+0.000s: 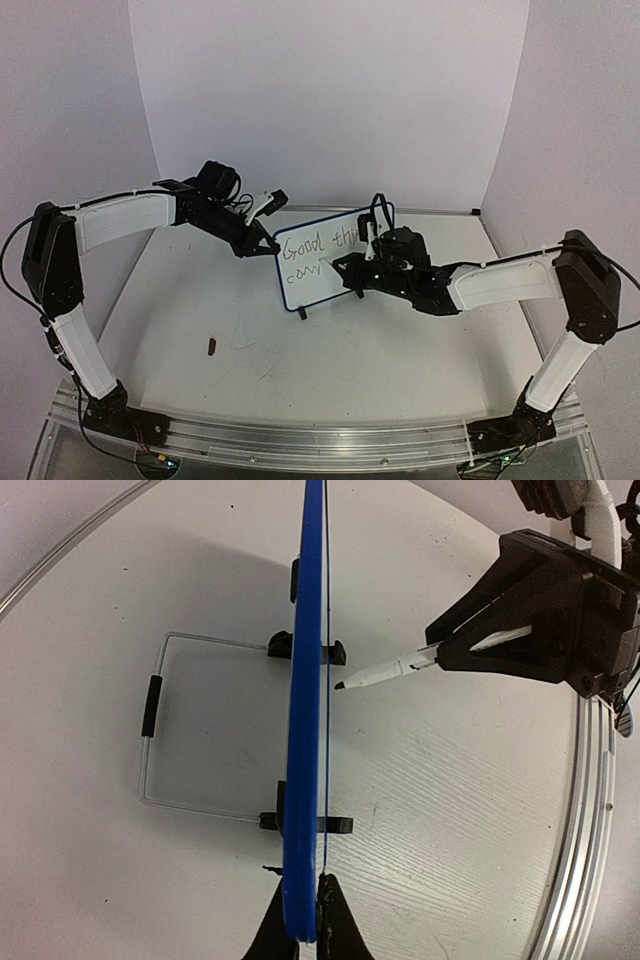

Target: Write a sentence on the whiteboard

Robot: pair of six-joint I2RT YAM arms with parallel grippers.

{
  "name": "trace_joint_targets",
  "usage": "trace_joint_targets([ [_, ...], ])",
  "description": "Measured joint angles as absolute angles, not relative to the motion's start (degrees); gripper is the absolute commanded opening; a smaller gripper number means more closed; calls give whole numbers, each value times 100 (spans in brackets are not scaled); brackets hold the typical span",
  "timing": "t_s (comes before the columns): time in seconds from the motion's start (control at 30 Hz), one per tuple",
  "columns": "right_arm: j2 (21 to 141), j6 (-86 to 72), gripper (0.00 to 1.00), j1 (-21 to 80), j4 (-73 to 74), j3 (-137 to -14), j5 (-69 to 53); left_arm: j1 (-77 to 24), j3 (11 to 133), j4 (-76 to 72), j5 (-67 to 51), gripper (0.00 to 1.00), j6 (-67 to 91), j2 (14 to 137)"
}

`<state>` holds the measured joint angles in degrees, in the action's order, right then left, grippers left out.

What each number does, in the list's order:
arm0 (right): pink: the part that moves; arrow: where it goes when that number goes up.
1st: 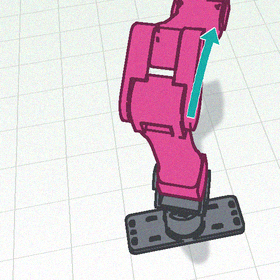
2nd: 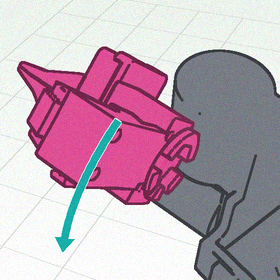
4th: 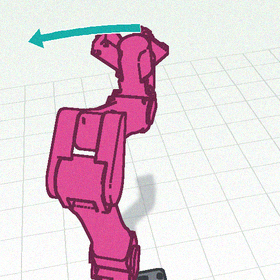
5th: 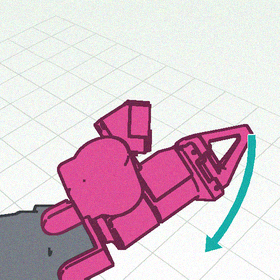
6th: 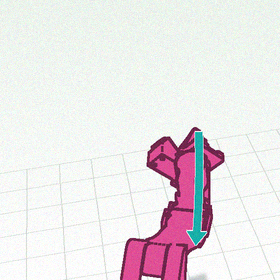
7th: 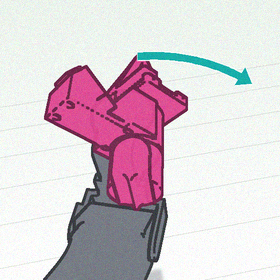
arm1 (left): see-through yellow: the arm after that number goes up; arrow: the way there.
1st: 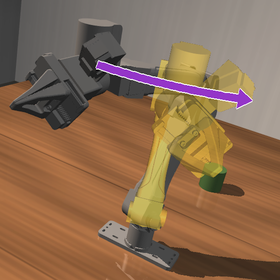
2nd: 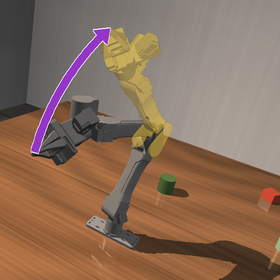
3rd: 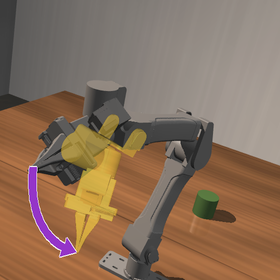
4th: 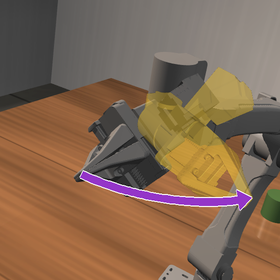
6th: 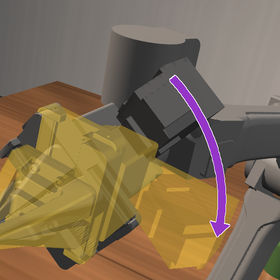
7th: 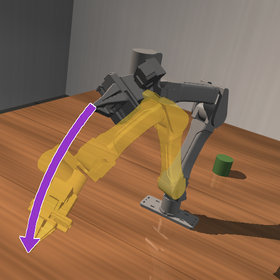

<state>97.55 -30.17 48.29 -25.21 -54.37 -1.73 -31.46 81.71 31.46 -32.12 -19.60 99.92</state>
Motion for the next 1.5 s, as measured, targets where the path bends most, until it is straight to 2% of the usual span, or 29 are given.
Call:
trace_joint_targets([
  [0.87, 9933, -3006, 0, 4829, -2521, -5572, -132, -3157, 8173, 3144, -3194, 0, -1957, 9992],
  [1.13, 9616, -3014, 0, 4829, -2559, -5171, -101, -3157, 8173, 3144, -3190, 0, -1958, 9992],
  [1.5, 9737, -3022, 0, 4829, -2561, -5237, -29, -3157, 8173, 3144, -3190, 0, -1959, 9992],
])
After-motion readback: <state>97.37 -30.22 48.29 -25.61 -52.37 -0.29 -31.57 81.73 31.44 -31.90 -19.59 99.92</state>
